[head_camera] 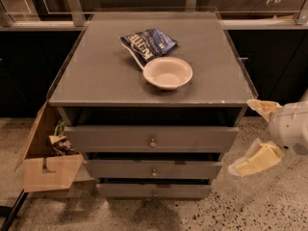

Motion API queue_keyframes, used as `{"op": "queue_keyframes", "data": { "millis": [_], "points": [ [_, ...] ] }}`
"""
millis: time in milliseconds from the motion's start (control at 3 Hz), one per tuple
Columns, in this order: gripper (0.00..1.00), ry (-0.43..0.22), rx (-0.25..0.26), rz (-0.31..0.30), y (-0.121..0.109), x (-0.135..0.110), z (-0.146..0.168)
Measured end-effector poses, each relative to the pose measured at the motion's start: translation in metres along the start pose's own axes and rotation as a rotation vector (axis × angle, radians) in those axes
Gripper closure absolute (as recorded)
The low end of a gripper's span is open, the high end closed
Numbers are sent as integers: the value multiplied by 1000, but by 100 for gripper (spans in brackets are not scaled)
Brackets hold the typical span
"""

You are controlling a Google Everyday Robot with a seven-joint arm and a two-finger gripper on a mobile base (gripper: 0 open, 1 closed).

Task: Open middle drawer

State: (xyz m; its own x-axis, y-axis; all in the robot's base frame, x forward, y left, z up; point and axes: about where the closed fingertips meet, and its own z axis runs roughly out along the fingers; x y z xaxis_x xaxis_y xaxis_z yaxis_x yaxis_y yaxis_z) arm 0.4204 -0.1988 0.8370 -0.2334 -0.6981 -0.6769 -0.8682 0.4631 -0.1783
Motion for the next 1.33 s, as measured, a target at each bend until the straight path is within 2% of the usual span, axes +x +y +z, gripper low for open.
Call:
{"op": "queue_keyframes", "data": {
  "millis": [333,667,1000,1333],
  "points": [
    [0,-38,-12,-23,1,-6,5],
    [0,-14,33,-29,10,-2,3],
    [0,-29,111,30,24,37,25],
    [0,-77,170,92,34,76,50]
  ]
}}
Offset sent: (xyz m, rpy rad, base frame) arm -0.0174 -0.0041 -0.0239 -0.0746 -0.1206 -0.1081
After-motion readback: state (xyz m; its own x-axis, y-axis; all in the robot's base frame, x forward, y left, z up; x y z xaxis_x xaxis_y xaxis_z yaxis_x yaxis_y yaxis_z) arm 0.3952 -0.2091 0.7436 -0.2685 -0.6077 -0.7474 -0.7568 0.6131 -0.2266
